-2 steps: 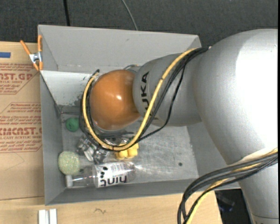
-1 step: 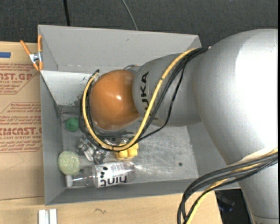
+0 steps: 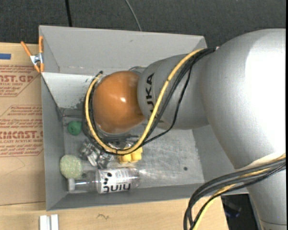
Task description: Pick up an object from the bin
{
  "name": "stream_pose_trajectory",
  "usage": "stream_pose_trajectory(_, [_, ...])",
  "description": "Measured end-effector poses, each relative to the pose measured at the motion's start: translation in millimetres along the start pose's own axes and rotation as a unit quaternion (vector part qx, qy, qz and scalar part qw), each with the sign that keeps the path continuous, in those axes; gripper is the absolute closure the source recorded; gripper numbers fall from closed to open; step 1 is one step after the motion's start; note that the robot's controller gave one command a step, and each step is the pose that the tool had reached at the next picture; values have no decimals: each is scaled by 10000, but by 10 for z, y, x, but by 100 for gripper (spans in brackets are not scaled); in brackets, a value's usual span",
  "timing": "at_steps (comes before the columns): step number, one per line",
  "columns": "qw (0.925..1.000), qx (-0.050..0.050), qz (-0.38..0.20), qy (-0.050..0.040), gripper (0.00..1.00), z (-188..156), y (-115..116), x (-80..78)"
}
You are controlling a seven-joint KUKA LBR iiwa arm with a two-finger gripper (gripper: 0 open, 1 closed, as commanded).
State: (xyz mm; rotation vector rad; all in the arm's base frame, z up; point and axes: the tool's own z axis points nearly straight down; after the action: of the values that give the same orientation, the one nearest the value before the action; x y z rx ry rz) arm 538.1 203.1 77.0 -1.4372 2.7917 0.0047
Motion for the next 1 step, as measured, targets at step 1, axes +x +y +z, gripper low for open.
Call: stream_pose_trajectory(1, [10000,-11,2,27,100,-173,7,11])
